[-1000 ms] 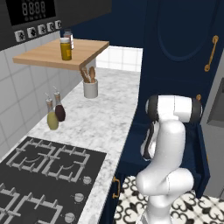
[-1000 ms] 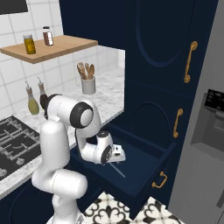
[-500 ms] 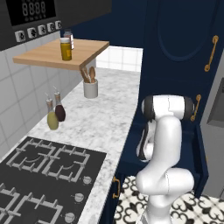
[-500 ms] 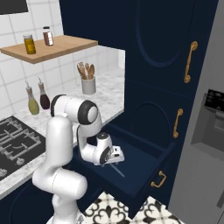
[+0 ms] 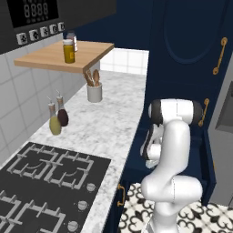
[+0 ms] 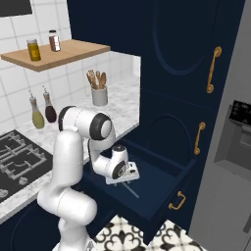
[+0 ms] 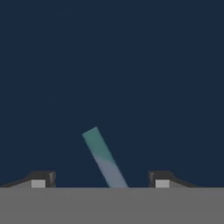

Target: Take a straw from the drawer in front and place it inside the glass cup on the dining counter.

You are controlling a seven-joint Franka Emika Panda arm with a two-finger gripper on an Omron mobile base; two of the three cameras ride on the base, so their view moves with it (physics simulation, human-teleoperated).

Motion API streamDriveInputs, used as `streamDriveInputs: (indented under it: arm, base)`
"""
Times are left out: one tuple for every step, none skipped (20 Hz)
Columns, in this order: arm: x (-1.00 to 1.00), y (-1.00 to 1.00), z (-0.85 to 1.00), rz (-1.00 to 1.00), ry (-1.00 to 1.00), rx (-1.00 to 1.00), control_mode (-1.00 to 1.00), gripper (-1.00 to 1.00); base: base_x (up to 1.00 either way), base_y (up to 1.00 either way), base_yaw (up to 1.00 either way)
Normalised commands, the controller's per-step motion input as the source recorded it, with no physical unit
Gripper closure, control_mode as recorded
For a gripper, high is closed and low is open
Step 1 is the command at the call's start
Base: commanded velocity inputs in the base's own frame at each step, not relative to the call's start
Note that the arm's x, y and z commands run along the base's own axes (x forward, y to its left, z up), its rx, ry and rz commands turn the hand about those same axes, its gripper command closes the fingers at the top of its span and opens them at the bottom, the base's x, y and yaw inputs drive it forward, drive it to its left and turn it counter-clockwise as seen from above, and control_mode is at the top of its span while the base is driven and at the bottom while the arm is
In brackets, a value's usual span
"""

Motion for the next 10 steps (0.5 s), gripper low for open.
streamDriveInputs:
  arm:
    - [0.03, -0.29, -0.32, 0.06, 0.0, 0.03, -1.0, 1.0]
    - [0.04, -0.33, -0.32, 0.06, 0.0, 0.03, -1.0, 1.0]
    - [0.04, -0.35, -0.31, 0.06, 0.0, 0.03, -1.0, 1.0]
    - [0.1, -0.33, -0.31, 0.06, 0.0, 0.03, -1.0, 1.0]
    - [0.1, -0.35, -0.29, 0.06, 0.0, 0.03, -1.0, 1.0]
    - [0.13, -0.34, -0.26, 0.05, 0.0, 0.04, -1.0, 1.0]
    - [0.18, -0.34, -0.24, 0.05, 0.0, 0.04, -1.0, 1.0]
    - [0.24, -0.31, -0.19, 0.04, 0.01, 0.05, -1.0, 1.0]
    - [0.31, -0.27, -0.13, 0.04, 0.02, 0.05, -1.0, 1.0]
    - [0.41, -0.27, -0.07, 0.04, 0.02, 0.06, -1.0, 1.0]
  base:
    - [0.0, 0.0, 0.0]
    - [0.0, 0.0, 0.0]
    - [0.0, 0.0, 0.0]
    - [0.0, 0.0, 0.0]
    - [0.0, 0.0, 0.0]
    - [0.0, 0.0, 0.0]
    - [0.0, 0.0, 0.0]
    - [0.0, 0.0, 0.0]
    - [0.0, 0.0, 0.0]
    - [0.0, 0.0, 0.0]
